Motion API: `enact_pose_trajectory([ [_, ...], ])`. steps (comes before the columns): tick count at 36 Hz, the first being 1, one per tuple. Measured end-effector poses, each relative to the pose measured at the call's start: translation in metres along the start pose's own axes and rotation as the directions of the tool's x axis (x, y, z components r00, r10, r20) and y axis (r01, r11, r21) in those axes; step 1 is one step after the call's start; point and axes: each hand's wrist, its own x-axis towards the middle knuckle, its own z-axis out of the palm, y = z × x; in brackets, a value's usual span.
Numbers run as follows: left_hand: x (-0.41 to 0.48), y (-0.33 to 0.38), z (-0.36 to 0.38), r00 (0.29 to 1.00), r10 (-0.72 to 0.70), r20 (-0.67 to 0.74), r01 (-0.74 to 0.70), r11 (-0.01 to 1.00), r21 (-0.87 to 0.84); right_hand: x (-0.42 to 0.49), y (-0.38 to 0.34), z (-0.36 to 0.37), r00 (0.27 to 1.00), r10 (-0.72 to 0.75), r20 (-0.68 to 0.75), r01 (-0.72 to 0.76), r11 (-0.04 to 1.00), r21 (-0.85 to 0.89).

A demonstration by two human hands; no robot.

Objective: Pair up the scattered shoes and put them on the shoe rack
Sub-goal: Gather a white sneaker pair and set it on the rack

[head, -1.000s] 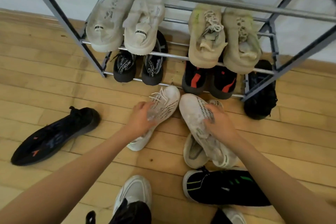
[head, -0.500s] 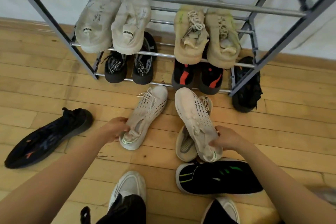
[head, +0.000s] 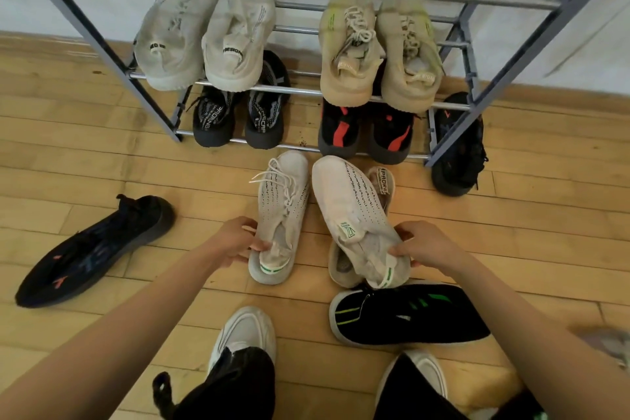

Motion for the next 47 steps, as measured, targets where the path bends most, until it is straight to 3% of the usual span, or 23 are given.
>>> enact_pose_trajectory([
  [9,-0.001,-0.015,-0.01,0.989,0.052,0.135,-0.03,0.986,-0.163,0.0,0.0,0.007,0.994,-0.088,-0.058,0.091,0.995,0.052],
  [17,-0.019,-0.024,-0.011,0.974,0.22,0.051,-0.202,0.949,-0.242,-0.006,-0.002,0.014,0.951,-0.274,-0.145,0.272,0.962,-0.032],
  [24,-0.038,-0.025,-0.015,0.901,0.433,-0.035,-0.426,0.865,-0.263,-0.018,-0.014,0.012,0.845,-0.429,-0.32,0.452,0.892,0.0],
  [37,-0.104,0.039,-0.052,0.799,0.585,-0.14,-0.596,0.741,-0.309,-0.063,-0.107,-0.051,0.667,-0.604,-0.437,0.592,0.785,-0.182],
  [42,-0.132,0.069,-0.069,0.781,0.587,-0.215,-0.622,0.697,-0.356,-0.095,-0.143,-0.073,0.661,-0.595,-0.458,0.627,0.773,-0.099],
  [47,-0.165,0.101,-0.09,0.78,0.558,-0.284,-0.626,0.69,-0.363,-0.114,-0.173,-0.089,0.733,-0.532,-0.424,0.574,0.818,-0.036],
])
